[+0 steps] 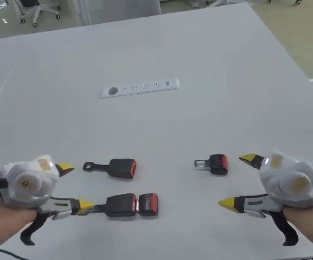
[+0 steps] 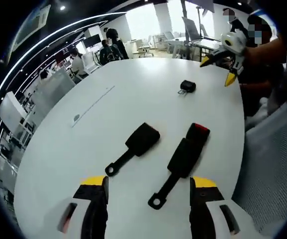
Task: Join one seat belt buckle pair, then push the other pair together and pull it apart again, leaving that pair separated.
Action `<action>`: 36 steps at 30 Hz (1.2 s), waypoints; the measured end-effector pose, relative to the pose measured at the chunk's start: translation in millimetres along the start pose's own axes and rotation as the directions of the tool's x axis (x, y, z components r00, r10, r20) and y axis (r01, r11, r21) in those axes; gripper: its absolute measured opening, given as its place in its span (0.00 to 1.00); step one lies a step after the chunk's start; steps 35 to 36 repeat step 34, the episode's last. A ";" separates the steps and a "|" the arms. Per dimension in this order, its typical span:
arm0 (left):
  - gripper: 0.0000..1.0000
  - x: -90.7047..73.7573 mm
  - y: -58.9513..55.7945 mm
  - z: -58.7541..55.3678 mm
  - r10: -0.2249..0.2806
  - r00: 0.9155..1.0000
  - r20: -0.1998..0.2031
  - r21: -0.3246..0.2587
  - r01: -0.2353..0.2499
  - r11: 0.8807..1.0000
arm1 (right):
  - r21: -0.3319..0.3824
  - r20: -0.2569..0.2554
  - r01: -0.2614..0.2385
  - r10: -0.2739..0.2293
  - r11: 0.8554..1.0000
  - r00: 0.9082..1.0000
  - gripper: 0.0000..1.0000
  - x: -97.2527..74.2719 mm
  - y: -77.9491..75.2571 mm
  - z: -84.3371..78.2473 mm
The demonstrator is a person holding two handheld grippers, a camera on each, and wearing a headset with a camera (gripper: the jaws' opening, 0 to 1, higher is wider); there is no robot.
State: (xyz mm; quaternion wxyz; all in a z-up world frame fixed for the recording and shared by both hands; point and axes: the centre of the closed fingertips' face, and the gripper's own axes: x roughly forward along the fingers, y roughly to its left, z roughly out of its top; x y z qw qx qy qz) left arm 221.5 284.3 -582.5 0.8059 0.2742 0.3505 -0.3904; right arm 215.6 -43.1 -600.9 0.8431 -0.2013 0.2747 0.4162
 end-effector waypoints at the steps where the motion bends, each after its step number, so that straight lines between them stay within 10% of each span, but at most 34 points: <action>1: 0.72 -4.4 -2.9 -2.1 0.002 1.000 0.009 -0.009 -0.002 1.000 | 0.010 0.004 0.000 0.000 1.000 1.000 0.76 -2.5 2.1 -0.3; 9: 1.00 -32.2 -5.8 -30.7 0.070 0.997 0.015 -0.085 -0.069 0.994 | 0.047 0.009 0.018 -0.018 0.999 1.000 0.91 -21.7 13.7 -14.7; 36: 1.00 -32.8 -18.5 -64.6 0.089 0.995 -0.041 -0.112 -0.093 0.989 | 0.118 0.011 0.080 -0.081 0.990 0.997 1.00 -17.9 11.9 -29.9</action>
